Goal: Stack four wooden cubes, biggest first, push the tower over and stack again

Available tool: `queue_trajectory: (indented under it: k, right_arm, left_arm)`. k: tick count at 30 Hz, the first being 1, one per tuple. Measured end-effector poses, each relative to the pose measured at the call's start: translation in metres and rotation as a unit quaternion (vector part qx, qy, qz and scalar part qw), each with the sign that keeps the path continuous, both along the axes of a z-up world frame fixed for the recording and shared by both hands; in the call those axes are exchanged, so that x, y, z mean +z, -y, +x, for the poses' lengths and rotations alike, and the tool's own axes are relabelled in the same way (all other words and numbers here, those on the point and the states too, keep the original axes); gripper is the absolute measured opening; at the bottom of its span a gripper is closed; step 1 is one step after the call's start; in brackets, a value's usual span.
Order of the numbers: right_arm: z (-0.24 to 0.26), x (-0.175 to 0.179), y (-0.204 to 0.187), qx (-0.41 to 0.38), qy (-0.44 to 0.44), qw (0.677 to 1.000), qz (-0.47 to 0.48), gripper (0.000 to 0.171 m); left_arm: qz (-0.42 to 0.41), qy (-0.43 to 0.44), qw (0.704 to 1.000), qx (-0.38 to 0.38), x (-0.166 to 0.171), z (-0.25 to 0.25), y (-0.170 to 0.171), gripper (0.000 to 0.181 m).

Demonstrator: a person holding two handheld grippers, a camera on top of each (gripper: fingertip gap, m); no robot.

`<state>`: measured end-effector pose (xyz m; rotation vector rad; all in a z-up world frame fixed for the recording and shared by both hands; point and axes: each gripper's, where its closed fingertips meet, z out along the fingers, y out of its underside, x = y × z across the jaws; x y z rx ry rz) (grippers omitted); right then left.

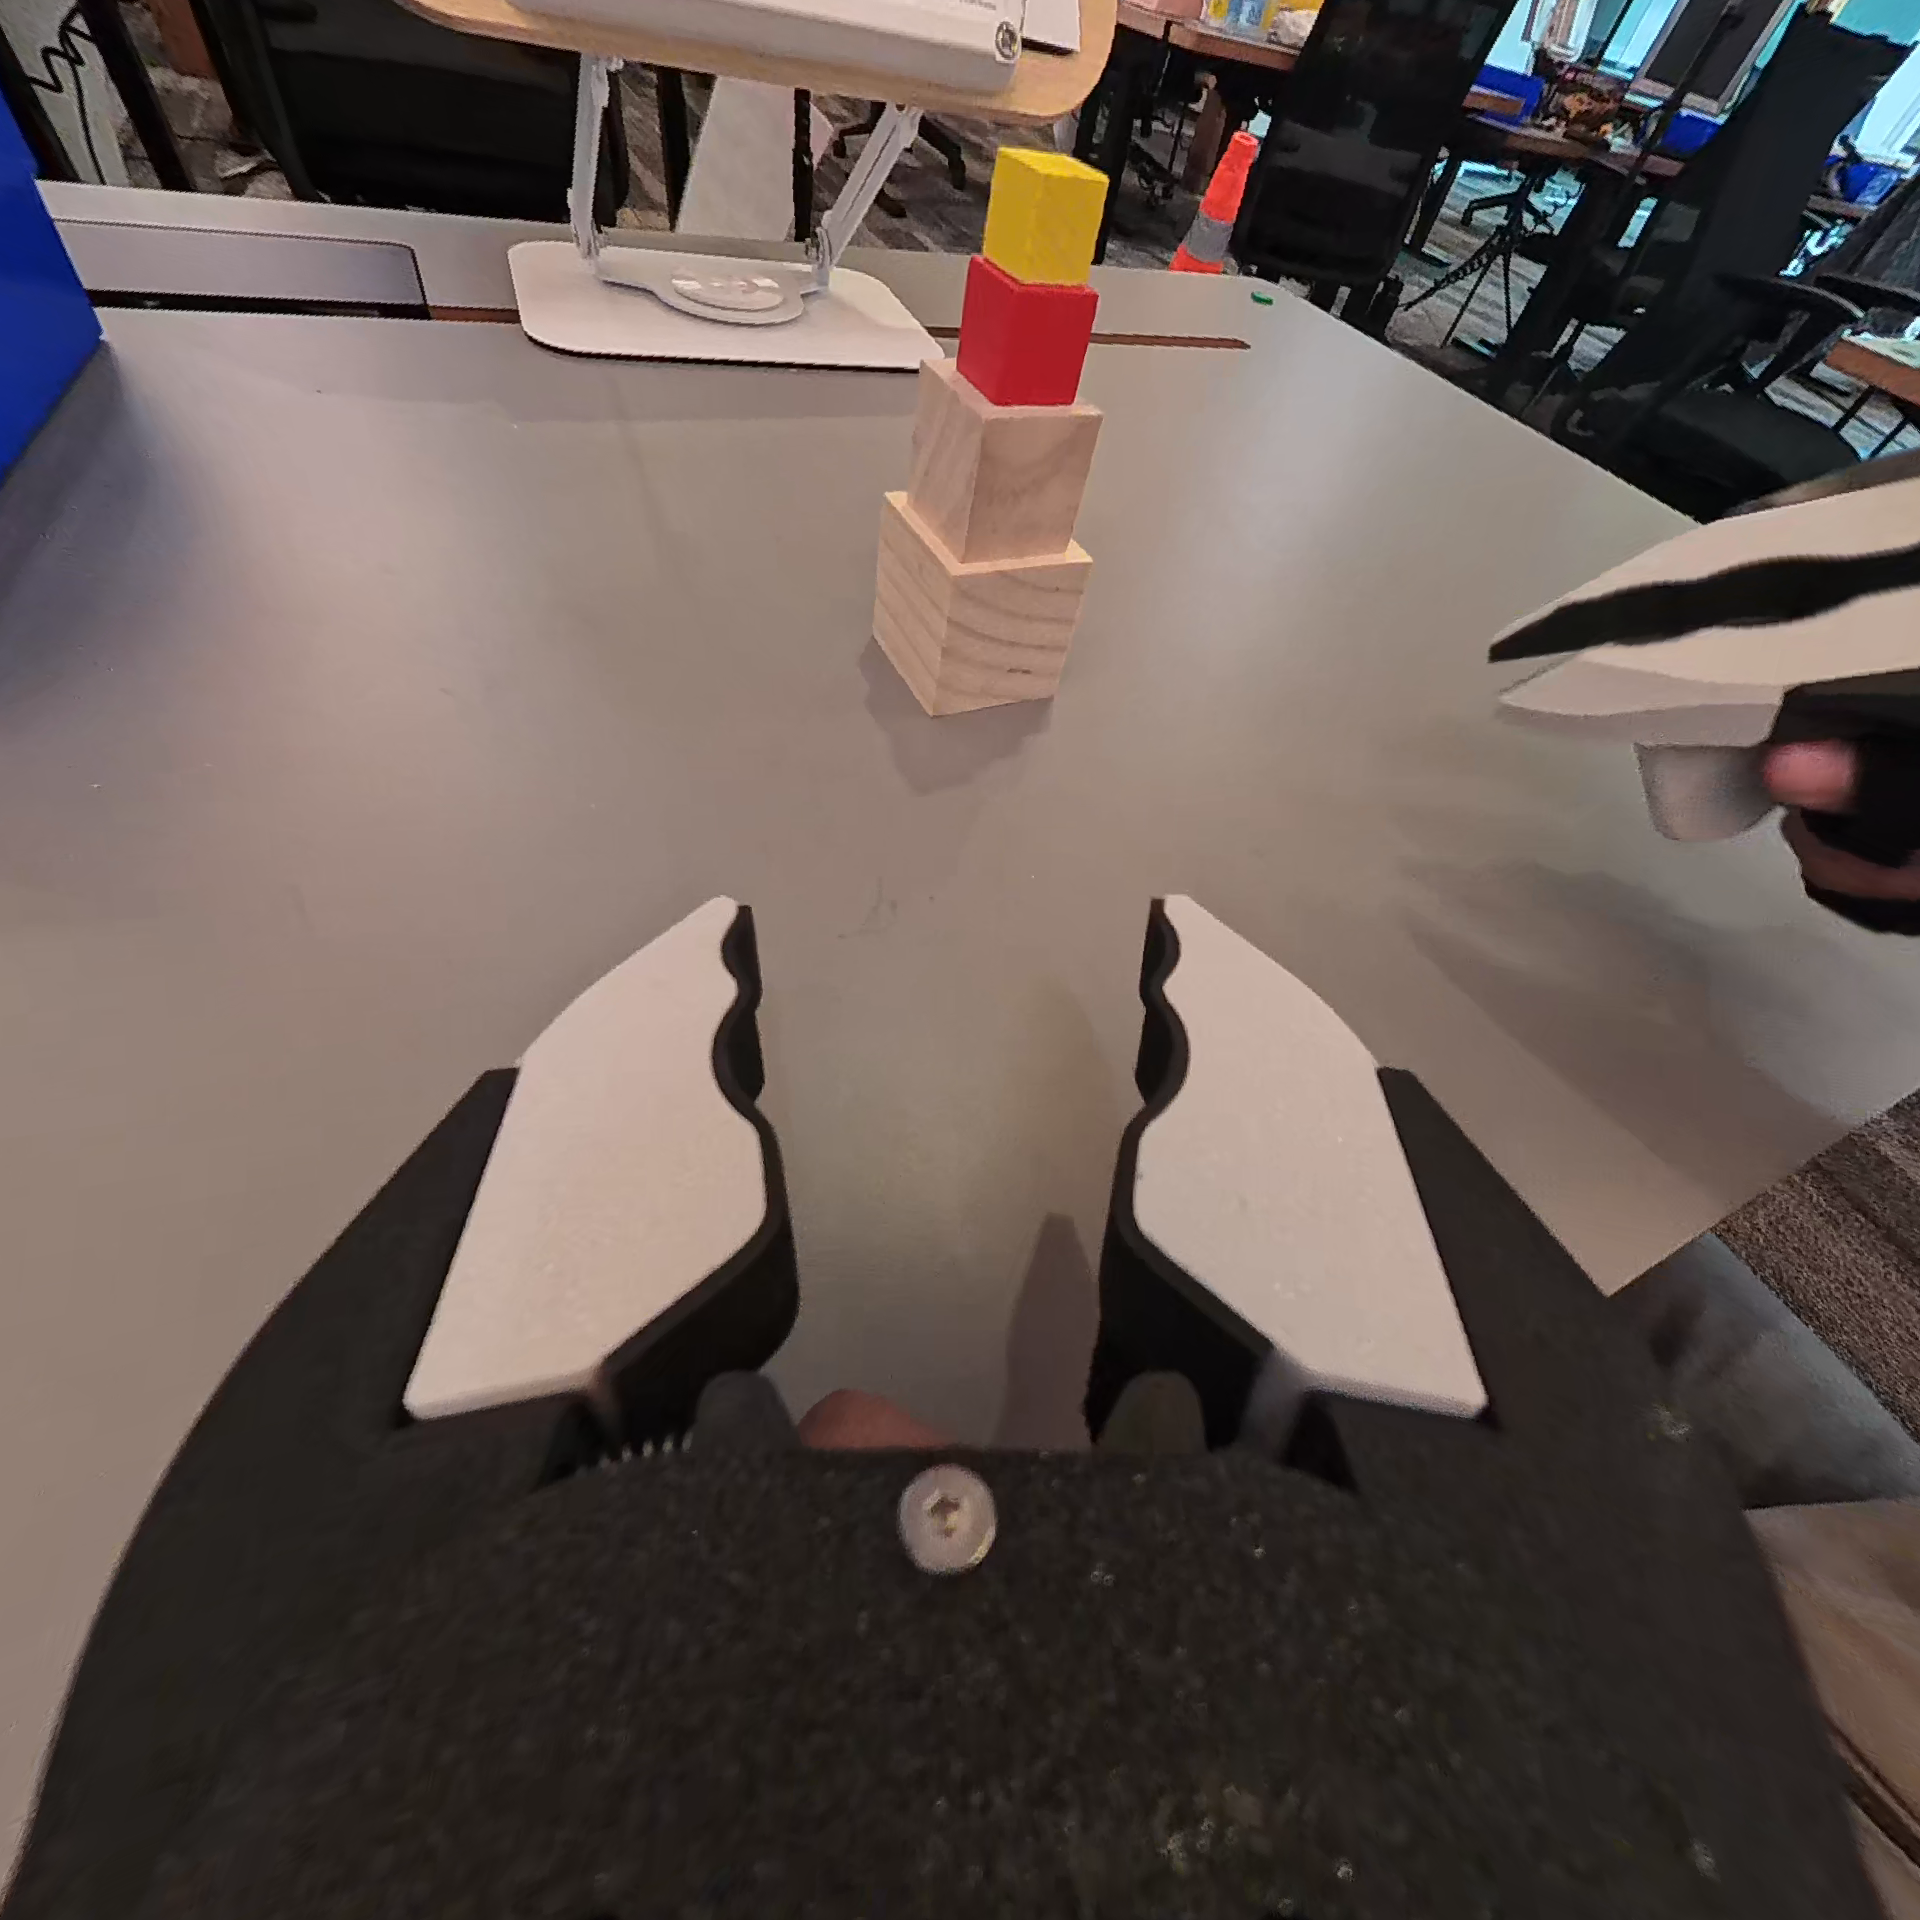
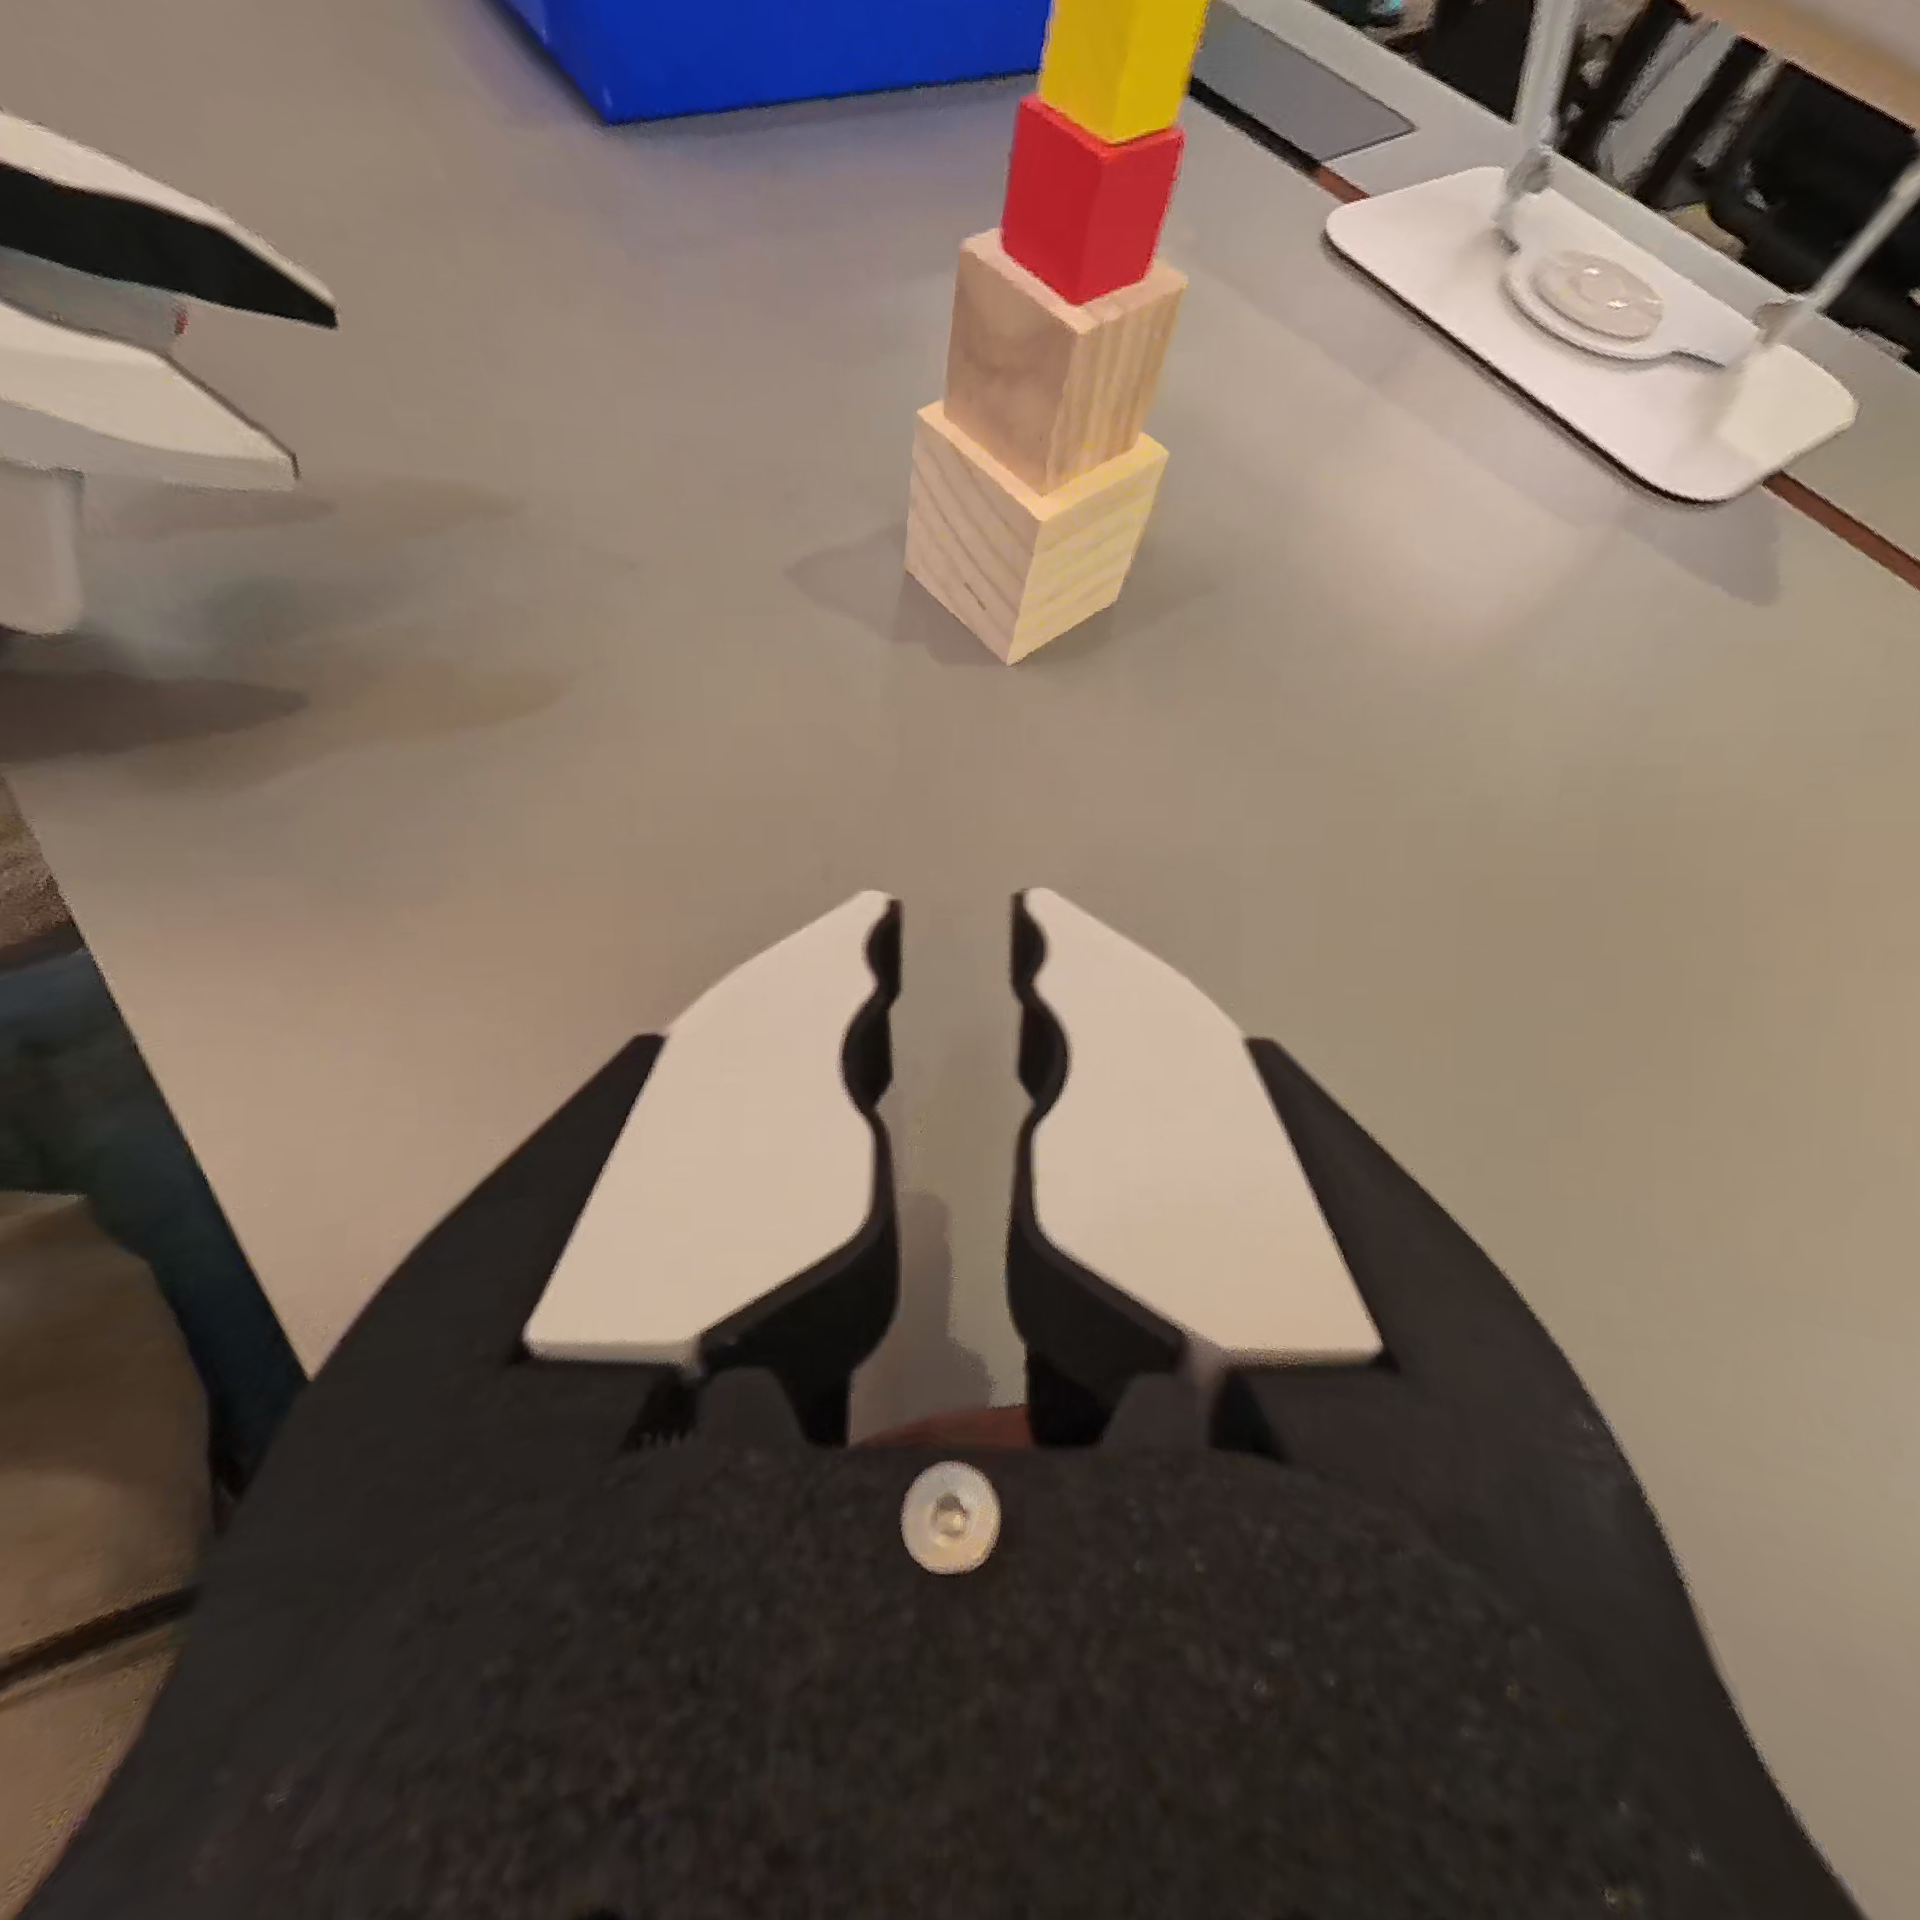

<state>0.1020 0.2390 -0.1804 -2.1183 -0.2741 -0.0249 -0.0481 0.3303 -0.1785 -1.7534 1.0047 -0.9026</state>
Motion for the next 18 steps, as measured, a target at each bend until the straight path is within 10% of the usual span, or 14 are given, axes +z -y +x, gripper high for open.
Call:
queue_trajectory:
  k: [7,13,18]
  right_arm:
    - [-0.031,-0.015,-0.024,0.141,0.03,0.986,-0.079,0.0]
    - [-0.105,-0.054,-0.013,0.347,0.14,0.908,-0.188,0.0]
    - [-0.002,-0.049,-0.142,0.168,0.284,0.929,-0.165,0.0]
  left_arm:
    - [0.024,-0.009,1.0,-0.009,0.001,-0.005,-0.002,0.067]
    - [0.039,0.013,0.999,-0.011,0.012,-0.015,-0.003,0.065]
    - [0.055,0.004,0.998,-0.008,0.011,-0.017,-0.007,0.064]
